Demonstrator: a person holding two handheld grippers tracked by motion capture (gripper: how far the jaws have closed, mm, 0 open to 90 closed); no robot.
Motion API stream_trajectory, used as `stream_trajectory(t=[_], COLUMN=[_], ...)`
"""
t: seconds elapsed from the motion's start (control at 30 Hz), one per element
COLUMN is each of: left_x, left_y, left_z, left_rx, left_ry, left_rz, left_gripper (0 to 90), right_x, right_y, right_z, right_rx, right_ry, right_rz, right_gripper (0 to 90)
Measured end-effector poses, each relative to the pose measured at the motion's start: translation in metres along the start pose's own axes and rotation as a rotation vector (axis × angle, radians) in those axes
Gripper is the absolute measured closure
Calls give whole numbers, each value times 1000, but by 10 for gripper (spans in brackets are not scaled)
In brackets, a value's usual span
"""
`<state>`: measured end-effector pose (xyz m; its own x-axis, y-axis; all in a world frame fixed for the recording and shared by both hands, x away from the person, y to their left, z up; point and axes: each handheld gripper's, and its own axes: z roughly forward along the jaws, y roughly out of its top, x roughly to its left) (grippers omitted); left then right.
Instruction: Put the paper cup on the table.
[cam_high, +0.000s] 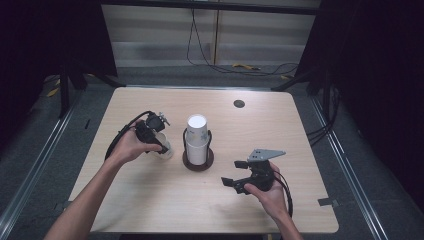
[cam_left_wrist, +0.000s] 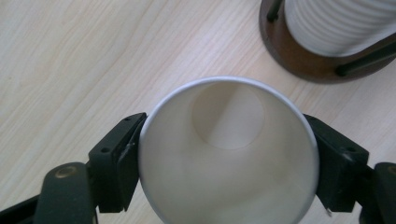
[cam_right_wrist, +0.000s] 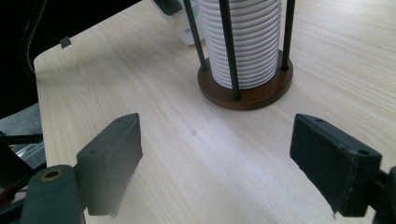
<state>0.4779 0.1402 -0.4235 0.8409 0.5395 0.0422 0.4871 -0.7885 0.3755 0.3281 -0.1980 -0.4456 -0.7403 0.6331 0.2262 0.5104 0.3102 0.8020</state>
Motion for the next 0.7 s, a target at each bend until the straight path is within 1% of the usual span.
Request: stream_trajectory(t=[0.17,0.23,0.27,0.3,0.4,0.43,0.47,0.5,0.67,0.7], left_x=[-1,-1,-1,-2,-2,-2,-2,-2,1,2], left_y=[2,3,4,4,6,6,6,6,6,5], left_z=[2,3,4,4,5,6,6,6,7,7], left_rx=[-9,-14,-18,-21,-25,-26,-29,-28,-34,-44], left_ry=[11,15,22,22,20,20,20,22,7,-8], left_rz=[7,-3,6,-2,-9,-2,-11,-8,-22,-31], left_gripper=[217,214,212,212,209,207,207,206,205,204], right_x=[0,0,0,0,0,0,0,0,0,0], right_y=[0,0,0,0,0,0,0,0,-1,-1], right_z=[0,0,0,1,1,1,1,1,0,0], right_rx=[-1,-1,1,1,5,7,5,4,5,6], right_ry=[1,4,4,10,11,10,11,11,9,11], right_rz=[4,5,4,3,3,3,2,1,0,1], right_gripper=[165,167,170,175,176,176,176,176,174,181])
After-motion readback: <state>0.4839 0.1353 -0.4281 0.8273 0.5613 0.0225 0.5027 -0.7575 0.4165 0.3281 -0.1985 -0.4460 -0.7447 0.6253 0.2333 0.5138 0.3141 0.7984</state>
